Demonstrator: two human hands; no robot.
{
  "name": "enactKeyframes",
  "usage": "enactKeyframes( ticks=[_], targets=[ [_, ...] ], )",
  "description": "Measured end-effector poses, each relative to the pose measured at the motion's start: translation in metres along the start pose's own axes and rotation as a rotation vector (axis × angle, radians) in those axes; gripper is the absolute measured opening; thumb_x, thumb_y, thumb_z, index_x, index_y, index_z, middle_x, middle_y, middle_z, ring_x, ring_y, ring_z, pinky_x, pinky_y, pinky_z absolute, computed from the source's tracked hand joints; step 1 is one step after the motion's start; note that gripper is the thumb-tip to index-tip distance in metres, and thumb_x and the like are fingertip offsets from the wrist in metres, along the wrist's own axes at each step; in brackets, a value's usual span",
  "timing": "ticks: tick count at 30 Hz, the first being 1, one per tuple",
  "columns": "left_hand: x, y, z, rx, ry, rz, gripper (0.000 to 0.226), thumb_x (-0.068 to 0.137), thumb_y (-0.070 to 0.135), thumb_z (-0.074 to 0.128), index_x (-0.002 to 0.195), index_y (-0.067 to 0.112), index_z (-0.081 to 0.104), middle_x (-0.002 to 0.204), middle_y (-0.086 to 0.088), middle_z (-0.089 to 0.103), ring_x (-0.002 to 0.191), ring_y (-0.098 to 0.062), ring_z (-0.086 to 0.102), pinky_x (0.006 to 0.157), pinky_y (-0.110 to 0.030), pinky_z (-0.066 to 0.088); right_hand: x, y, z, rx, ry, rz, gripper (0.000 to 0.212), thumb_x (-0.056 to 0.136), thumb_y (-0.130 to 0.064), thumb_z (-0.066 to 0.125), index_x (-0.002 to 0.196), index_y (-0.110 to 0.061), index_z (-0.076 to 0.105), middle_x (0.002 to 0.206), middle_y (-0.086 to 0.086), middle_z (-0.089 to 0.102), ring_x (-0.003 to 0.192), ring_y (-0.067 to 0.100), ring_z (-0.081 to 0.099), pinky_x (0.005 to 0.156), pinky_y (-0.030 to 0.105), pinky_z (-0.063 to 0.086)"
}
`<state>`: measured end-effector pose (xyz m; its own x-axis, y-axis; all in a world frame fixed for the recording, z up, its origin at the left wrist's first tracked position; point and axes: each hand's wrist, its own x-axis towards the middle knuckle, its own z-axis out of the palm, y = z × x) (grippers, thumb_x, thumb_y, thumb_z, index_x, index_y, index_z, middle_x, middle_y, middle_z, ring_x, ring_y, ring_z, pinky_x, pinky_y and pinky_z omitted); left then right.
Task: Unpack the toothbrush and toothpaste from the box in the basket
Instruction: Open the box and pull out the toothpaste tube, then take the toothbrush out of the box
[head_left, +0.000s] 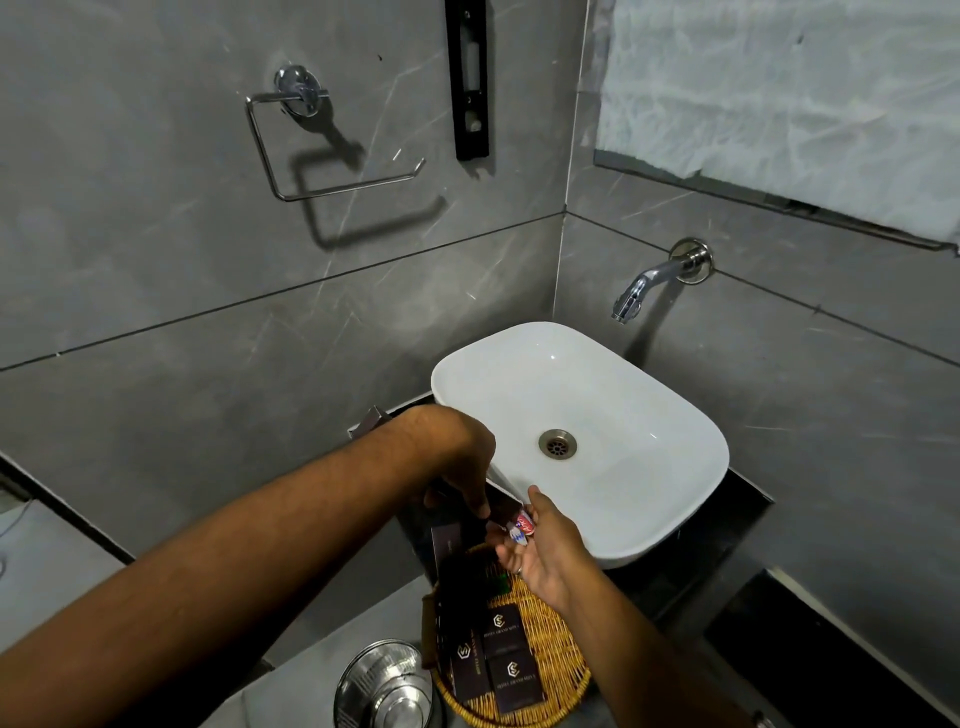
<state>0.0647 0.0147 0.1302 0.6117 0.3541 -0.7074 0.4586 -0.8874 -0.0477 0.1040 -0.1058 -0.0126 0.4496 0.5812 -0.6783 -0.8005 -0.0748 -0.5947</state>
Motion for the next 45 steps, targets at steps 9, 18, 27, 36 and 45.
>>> enactKeyframes(
  ticks=[9, 18, 27, 36, 45],
  targets=[
    [0.005, -0.047, 0.023, -0.195, 0.106, 0.025, 0.034, 0.082, 0.043, 0.069, 0.08, 0.01, 0.06, 0.061, -0.002, 0.063, 0.04, -0.016, 0.066, 0.037, -0.023, 0.048, 0.001, -0.004, -0.006, -0.133, -0.065, -0.112, 0.037, 0.089, -0.035, 0.06, 0.101, -0.001, 0.064, 0.072, 0.012, 0.069, 0.053, 0.015, 0.058, 0.043, 0.022, 0.042],
    [0.024, -0.079, 0.099, -0.76, 0.327, 0.198, 0.023, 0.081, 0.043, 0.072, 0.071, 0.024, 0.065, 0.066, 0.01, 0.061, 0.064, -0.006, 0.056, 0.063, -0.023, 0.044, -0.008, -0.025, 0.011, 0.013, 0.092, -0.352, 0.008, 0.083, -0.007, 0.067, 0.09, -0.004, 0.066, 0.062, 0.011, 0.065, 0.045, 0.013, 0.051, 0.039, 0.024, 0.039],
    [0.021, -0.063, 0.118, -1.188, 0.551, 0.215, 0.015, 0.083, 0.028, 0.072, 0.088, 0.014, 0.067, 0.086, -0.006, 0.072, 0.077, -0.013, 0.067, 0.071, -0.029, 0.052, -0.015, -0.086, 0.021, 0.15, 0.362, -0.625, 0.015, 0.096, -0.016, 0.043, 0.106, -0.012, 0.053, 0.075, 0.012, 0.056, 0.052, 0.022, 0.052, 0.048, 0.029, 0.045],
    [0.024, -0.052, 0.118, -1.343, 0.719, 0.222, 0.057, 0.081, 0.011, 0.073, 0.128, 0.027, 0.046, 0.112, -0.003, 0.065, 0.103, -0.02, 0.066, 0.089, -0.046, 0.057, -0.023, -0.111, 0.031, 0.027, 0.423, -0.809, 0.012, 0.091, -0.019, 0.042, 0.095, -0.024, 0.053, 0.08, -0.001, 0.054, 0.052, 0.01, 0.059, 0.047, 0.024, 0.047],
    [0.037, -0.055, 0.141, -1.569, 0.701, 0.11, 0.024, 0.082, 0.007, 0.071, 0.094, 0.025, 0.06, 0.09, -0.001, 0.069, 0.086, -0.02, 0.067, 0.069, -0.031, 0.053, -0.002, -0.032, 0.027, -0.457, 0.299, -0.716, 0.013, 0.091, -0.019, 0.046, 0.095, -0.031, 0.052, 0.107, 0.004, 0.061, 0.089, 0.02, 0.06, 0.084, 0.044, 0.052]
  ],
)
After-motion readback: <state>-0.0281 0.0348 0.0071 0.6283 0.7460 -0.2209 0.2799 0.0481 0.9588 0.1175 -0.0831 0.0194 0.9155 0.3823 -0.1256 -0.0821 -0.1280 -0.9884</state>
